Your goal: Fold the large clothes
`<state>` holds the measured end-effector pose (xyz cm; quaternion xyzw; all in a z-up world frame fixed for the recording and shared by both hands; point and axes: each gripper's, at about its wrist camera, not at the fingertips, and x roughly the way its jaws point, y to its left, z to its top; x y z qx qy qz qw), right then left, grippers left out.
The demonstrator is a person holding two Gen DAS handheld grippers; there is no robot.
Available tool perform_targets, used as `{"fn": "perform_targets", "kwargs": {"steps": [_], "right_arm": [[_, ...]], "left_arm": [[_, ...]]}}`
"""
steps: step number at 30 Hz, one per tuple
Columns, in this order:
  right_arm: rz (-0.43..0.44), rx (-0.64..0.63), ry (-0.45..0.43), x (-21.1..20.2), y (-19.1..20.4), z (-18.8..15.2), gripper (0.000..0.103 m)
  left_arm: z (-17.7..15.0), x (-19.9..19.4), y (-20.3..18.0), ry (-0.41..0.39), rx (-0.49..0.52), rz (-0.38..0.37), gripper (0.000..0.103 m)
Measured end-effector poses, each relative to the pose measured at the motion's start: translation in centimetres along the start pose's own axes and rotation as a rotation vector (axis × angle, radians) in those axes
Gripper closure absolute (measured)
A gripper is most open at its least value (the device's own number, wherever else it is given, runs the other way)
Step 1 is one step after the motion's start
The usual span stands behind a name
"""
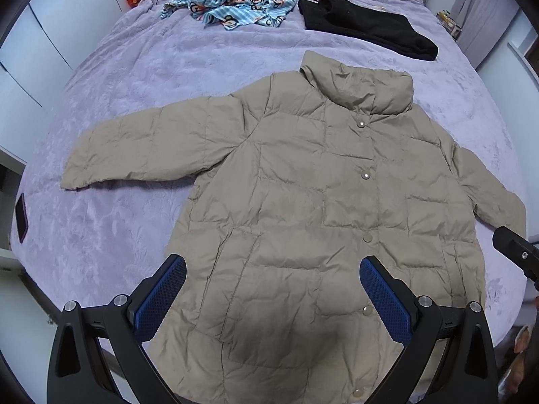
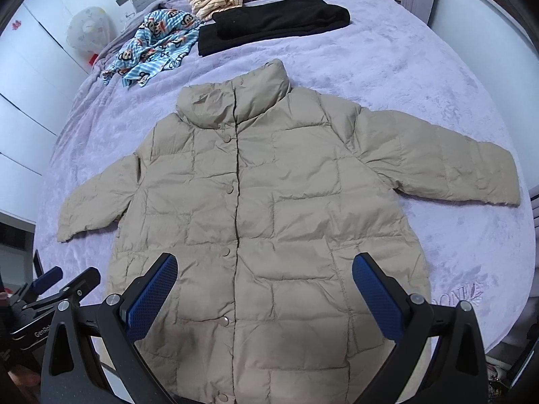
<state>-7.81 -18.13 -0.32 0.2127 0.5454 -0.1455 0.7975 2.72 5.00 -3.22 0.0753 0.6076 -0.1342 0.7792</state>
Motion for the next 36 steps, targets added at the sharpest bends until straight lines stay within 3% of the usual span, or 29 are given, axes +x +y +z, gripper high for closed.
{"fn": "perform_targets", "kwargs": {"steps": [6,10,15,21,28,29,30,31,32,33,34,36], "right_arm": [[0.135,0.037,0.036,2.4,1.1,0.1,0.000],[0.183,0.055,0.140,6.0,3.1,-0.4,0.000],[0.154,0.032,0.202,11.3,5.4,-1.2,0.000],[0.148,-0.030,0.184,15.8,8.6,-1.4,0.000],[0.179,-0.080,0.110,17.4,12.4,1.5,0.000],[0.184,-0.083,0.104,17.7,13.0,2.1,0.000],[0.192,-0.084,0.097,17.9,13.6,2.7,0.000],[0.205,-0.085,0.086,18.2,14.3,3.4,0.000],[0.216,-0.086,0.076,18.3,14.8,4.0,0.000],[0.222,-0.087,0.064,18.6,15.5,4.6,0.000],[0.223,-0.086,0.053,18.9,16.2,5.2,0.000],[0.250,-0.076,0.034,19.4,17.6,5.9,0.014]], "left_arm": [[0.8,3.1,5.0,-0.002,-0.091,-0.060,0.000],[2.1,6.7,11.2,-0.039,-0.235,-0.078,0.000],[3.6,12.6,19.2,-0.102,-0.393,-0.143,0.000],[4.8,18.8,27.3,-0.128,-0.605,-0.234,0.000],[9.9,20.2,32.5,-0.225,-0.617,-0.110,0.000],[10.6,20.6,33.1,-0.230,-0.629,-0.085,0.012],[11.3,20.9,33.8,-0.231,-0.642,-0.097,0.034],[11.7,21.1,34.2,-0.230,-0.656,-0.136,0.048],[12.1,21.2,34.9,-0.239,-0.673,-0.198,0.074],[12.5,21.0,35.2,-0.245,-0.685,-0.232,0.086],[12.8,20.4,35.1,-0.252,-0.687,-0.233,0.087],[13.3,18.3,34.5,-0.296,-0.629,-0.213,0.092]]}}
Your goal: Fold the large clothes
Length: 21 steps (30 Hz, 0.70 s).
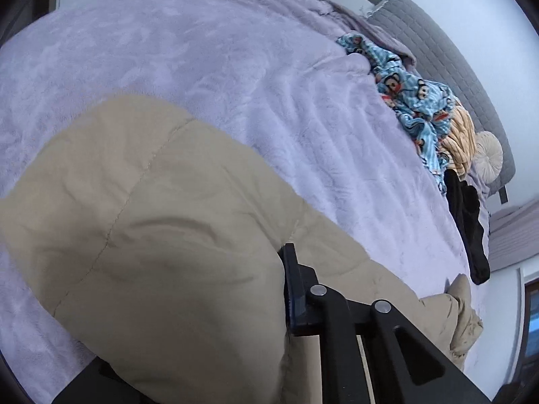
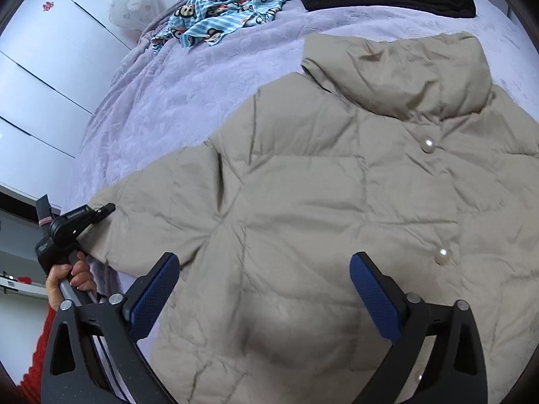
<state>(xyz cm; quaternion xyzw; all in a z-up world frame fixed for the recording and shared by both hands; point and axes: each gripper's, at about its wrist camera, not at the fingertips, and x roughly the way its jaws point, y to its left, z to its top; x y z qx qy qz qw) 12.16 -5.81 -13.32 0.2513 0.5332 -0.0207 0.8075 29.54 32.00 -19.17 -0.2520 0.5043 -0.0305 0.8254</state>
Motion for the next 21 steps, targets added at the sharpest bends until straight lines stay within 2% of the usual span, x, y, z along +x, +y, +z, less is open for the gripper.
{"fn": "perform_targets", "kwargs": {"steps": [2,3,5,9,14,16,18,20,21], "right_arm": [[0.057,0.022,0.010,1.6,1.2,0.8,0.070],[0.097,0.044,0.026,2.6,1.6,1.1,0.076],[0.171,0.080,0.048,4.6,2.5,1.4,0.081],[0.255,0.098,0.116,8.9,4.4,1.0,0.082],[0.292,0.106,0.200,11.4,4.6,-0.1,0.082],[0.331,0.123,0.221,10.3,3.6,0.0,0.082],[0.335,0.121,0.201,7.6,1.8,0.1,0.082],[0.302,0.119,0.146,3.7,-1.3,-0.1,0.082],[0.250,0.121,0.112,1.6,-3.3,-0.2,0.082]], "left_arm": [[0.2,-1.9,-2.4,-0.042,0.095,-0.005,0.092],[0.2,-3.0,-3.5,-0.061,0.139,-0.015,0.092],[0.2,-5.1,-5.9,-0.092,0.217,-0.061,0.092],[-1.2,-8.9,-11.0,-0.135,0.372,-0.181,0.092],[-5.0,-9.3,-18.5,-0.073,0.498,-0.315,0.092],[-7.0,-9.3,-21.3,-0.064,0.561,-0.332,0.092],[-9.4,-9.1,-24.7,-0.049,0.625,-0.353,0.092],[-12.4,-8.7,-27.9,-0.020,0.700,-0.364,0.092],[-14.0,-8.5,-28.9,-0.007,0.742,-0.360,0.092]]}}
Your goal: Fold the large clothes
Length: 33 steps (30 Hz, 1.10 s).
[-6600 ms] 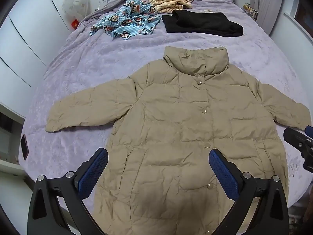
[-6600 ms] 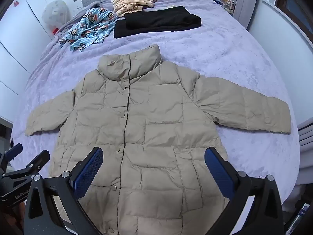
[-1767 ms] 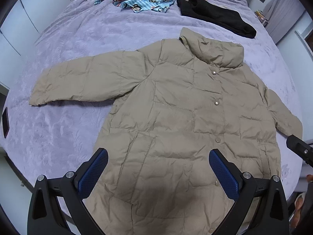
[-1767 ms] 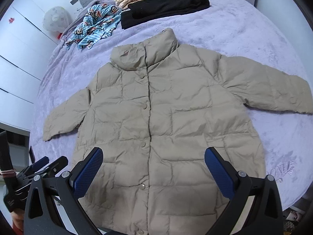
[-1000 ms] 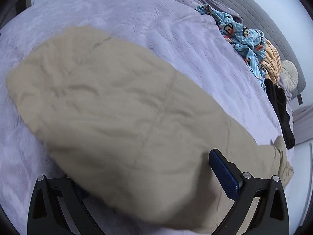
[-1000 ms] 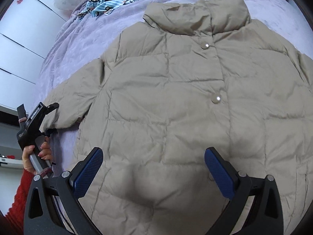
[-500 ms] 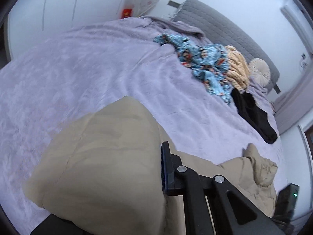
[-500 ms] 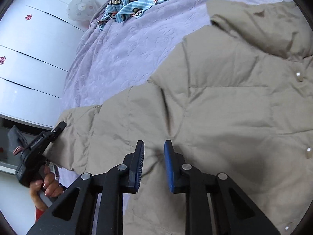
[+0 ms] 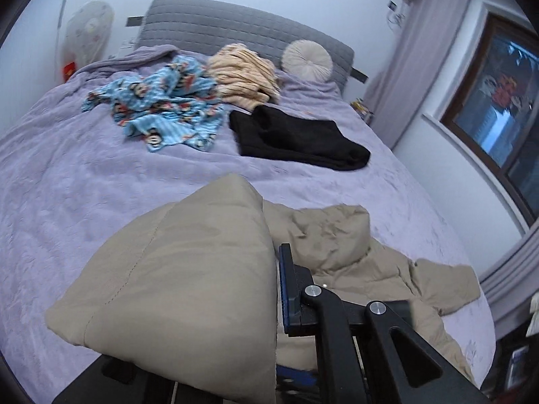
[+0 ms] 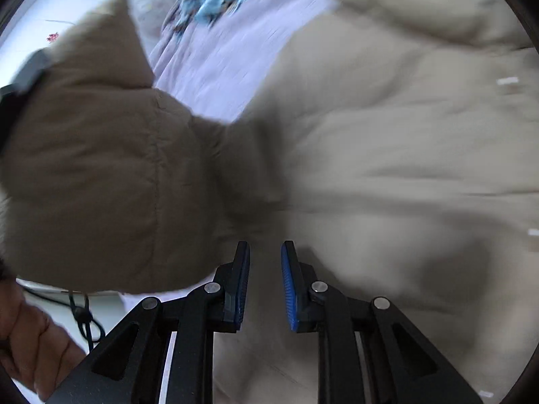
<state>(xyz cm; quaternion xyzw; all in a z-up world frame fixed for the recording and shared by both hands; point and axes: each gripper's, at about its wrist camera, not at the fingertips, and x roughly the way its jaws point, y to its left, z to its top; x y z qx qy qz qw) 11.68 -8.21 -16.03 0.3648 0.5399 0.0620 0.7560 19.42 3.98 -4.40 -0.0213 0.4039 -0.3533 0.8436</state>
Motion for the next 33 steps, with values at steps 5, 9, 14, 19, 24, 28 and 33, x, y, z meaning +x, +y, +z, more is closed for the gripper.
{"fn": "perform_targets", "kwargs": {"steps": [5,9,14,19,24,28,33], "right_arm": [[-0.233,0.061,-0.135,-11.2,-8.6,-1.2,0.082],[-0.318,0.139,-0.163,-15.4,-13.8,-2.5,0.082],[-0.301,0.192,-0.171,-15.4,-17.0,-2.8,0.081],[-0.284,0.198,-0.183,-15.4,-17.4,-3.3,0.081],[-0.323,0.123,-0.185,-16.6,-15.3,-4.0,0.030],[-0.333,-0.056,-0.209,-16.6,-10.4,-3.6,0.013],[-0.390,-0.335,-0.183,-12.6,-2.7,-3.2,0.013]], "left_arm": [[-5.0,7.3,-8.9,0.143,0.250,0.068,0.092],[-10.3,12.8,-11.4,0.314,0.387,0.155,0.092],[-11.8,13.0,-12.5,0.312,0.495,0.236,0.080],[-10.6,9.6,-12.7,0.257,0.504,0.193,0.013],[-9.9,2.5,-10.1,0.180,0.418,0.248,0.013],[-10.2,-2.4,-4.0,0.160,0.287,0.457,0.013],[-13.9,-3.2,4.0,0.311,0.245,0.689,0.013]]}}
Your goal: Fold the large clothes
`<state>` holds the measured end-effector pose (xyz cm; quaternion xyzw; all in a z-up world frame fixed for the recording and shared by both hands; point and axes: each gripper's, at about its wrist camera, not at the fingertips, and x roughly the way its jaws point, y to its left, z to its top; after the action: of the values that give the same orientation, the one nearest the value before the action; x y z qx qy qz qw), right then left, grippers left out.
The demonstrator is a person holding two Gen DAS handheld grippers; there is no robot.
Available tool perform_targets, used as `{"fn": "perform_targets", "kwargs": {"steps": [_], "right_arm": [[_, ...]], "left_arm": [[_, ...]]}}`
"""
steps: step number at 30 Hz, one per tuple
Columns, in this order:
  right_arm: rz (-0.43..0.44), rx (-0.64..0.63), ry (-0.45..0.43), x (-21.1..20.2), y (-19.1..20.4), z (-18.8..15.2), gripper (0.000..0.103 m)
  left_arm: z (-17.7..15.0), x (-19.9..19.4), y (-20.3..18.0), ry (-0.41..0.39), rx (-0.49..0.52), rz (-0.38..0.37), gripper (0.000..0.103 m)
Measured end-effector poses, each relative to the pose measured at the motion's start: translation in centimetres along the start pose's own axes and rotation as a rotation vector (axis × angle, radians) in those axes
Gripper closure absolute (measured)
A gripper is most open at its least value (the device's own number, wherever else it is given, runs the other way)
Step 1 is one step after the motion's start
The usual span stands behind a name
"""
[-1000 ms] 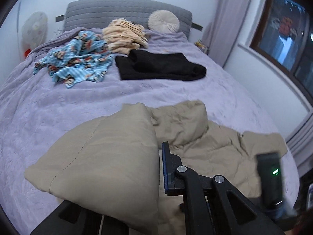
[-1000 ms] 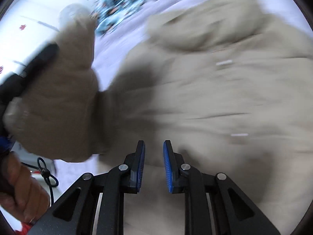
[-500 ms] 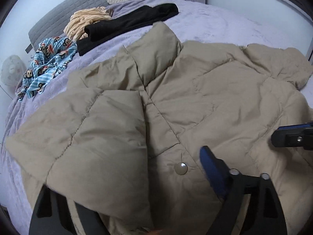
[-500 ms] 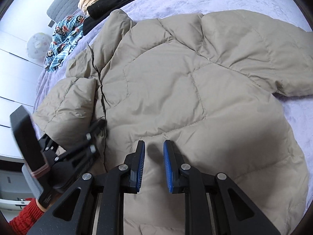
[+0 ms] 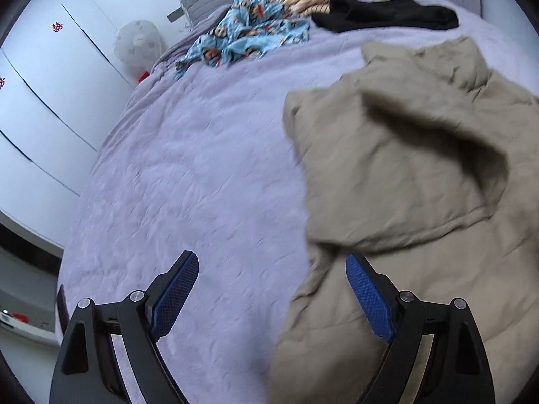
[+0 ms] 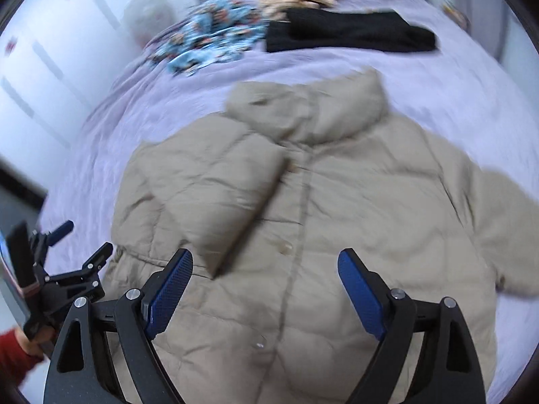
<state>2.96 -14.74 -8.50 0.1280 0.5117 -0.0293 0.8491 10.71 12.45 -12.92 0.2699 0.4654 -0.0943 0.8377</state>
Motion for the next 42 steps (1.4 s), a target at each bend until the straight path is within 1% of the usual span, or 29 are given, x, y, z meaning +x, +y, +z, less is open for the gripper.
{"fn": "perform_targets", "kwargs": {"steps": [2,4,6,8,9,11,13,14,16,18,19,20,22,23,24,26,28,30,31,34,35,36,37,38,40,42], "right_arm": [[-0.053,-0.126,-0.001,1.5,3.6,0.7,0.013],[-0.102,-0.218,0.002,3.2,6.6,1.3,0.013],[-0.145,-0.288,-0.010,5.2,9.1,2.2,0.013],[-0.198,-0.346,-0.026,7.0,11.1,3.2,0.013],[-0.215,-0.357,-0.030,7.9,11.6,3.5,0.013],[-0.259,-0.342,-0.040,9.0,11.3,4.3,0.013],[-0.323,-0.266,-0.079,8.4,9.3,5.0,0.013],[-0.341,-0.200,-0.106,7.6,7.3,5.1,0.013],[-0.346,-0.049,-0.133,6.1,2.8,4.6,0.013],[-0.313,0.139,-0.105,5.2,-2.6,3.4,0.013],[-0.269,0.223,-0.073,5.3,-4.8,2.7,0.013],[-0.205,0.310,-0.028,5.7,-6.9,1.7,0.013],[-0.159,0.434,0.045,6.5,-9.7,0.0,0.013],[-0.124,0.485,0.050,6.6,-10.7,-0.7,0.013],[-0.091,0.515,0.039,6.4,-11.4,-1.1,0.013],[-0.058,0.529,0.017,6.0,-11.9,-1.1,0.012],[-0.039,0.528,0.013,6.0,-12.1,-0.9,0.012],[-0.012,0.539,0.012,6.4,-12.2,-0.9,0.012],[0.000,0.545,0.009,6.5,-12.2,-0.8,0.012],[0.032,0.569,0.009,6.7,-12.2,-0.7,0.012],[0.045,0.578,0.011,6.8,-12.0,-1.1,0.012],[0.062,0.588,0.019,6.8,-12.2,-1.0,0.012],[0.073,0.593,0.031,6.8,-12.2,-0.9,0.012],[0.073,0.594,0.037,6.2,-12.2,-1.5,0.012],[0.025,0.583,0.029,4.7,-12.4,-1.5,0.012],[-0.034,0.569,-0.005,2.9,-12.6,-1.6,0.013]], "left_arm": [[-0.9,1.7,-0.2,0.033,0.036,0.027,0.013],[-0.6,2.6,-0.8,0.013,0.028,0.029,0.013],[0.4,3.3,-1.3,-0.015,-0.026,0.043,0.013],[1.2,4.3,-0.9,-0.020,-0.113,0.069,0.013],[1.3,4.9,-0.4,-0.012,-0.151,0.082,0.013],[0.7,6.0,0.9,0.015,-0.224,0.067,0.013],[0.1,6.3,1.9,0.030,-0.276,0.054,0.013],[0.1,6.5,2.3,0.030,-0.292,0.041,0.013],[0.2,7.0,2.7,0.028,-0.293,0.030,0.013],[0.4,7.5,2.7,0.026,-0.275,0.017,0.013],[0.4,7.6,2.6,0.032,-0.268,0.013,0.013],[0.5,7.6,2.7,0.042,-0.258,0.007,0.013],[0.3,7.1,3.3,0.071,-0.236,-0.006,0.013],[0.0,6.5,3.9,0.089,-0.234,-0.034,0.013],[-0.2,5.7,4.8,0.105,-0.252,-0.091,0.013],[-0.3,3.8,7.2,0.100,-0.336,-0.230,0.013],[0.6,3.0,9.0,0.087,-0.396,-0.296,0.013],[2.9,4.3,10.1,0.089,-0.440,-0.375,0.013],[4.3,5.8,10.2,0.102,-0.467,-0.433,0.013],[7.4,10.9,8.9,0.149,-0.541,-0.562,0.014],[8.4,13.0,8.0,0.185,-0.560,-0.611,0.026],[9.1,14.4,7.0,0.218,-0.559,-0.633,0.043],[9.3,14.6,5.8,0.236,-0.552,-0.620,0.050],[9.8,14.5,5.2,0.229,-0.544,-0.582,0.052],[10.6,12.5,4.9,0.154,-0.509,-0.506,0.052],[11.0,9.7,4.6,0.067,-0.444,-0.378,0.052]]}}
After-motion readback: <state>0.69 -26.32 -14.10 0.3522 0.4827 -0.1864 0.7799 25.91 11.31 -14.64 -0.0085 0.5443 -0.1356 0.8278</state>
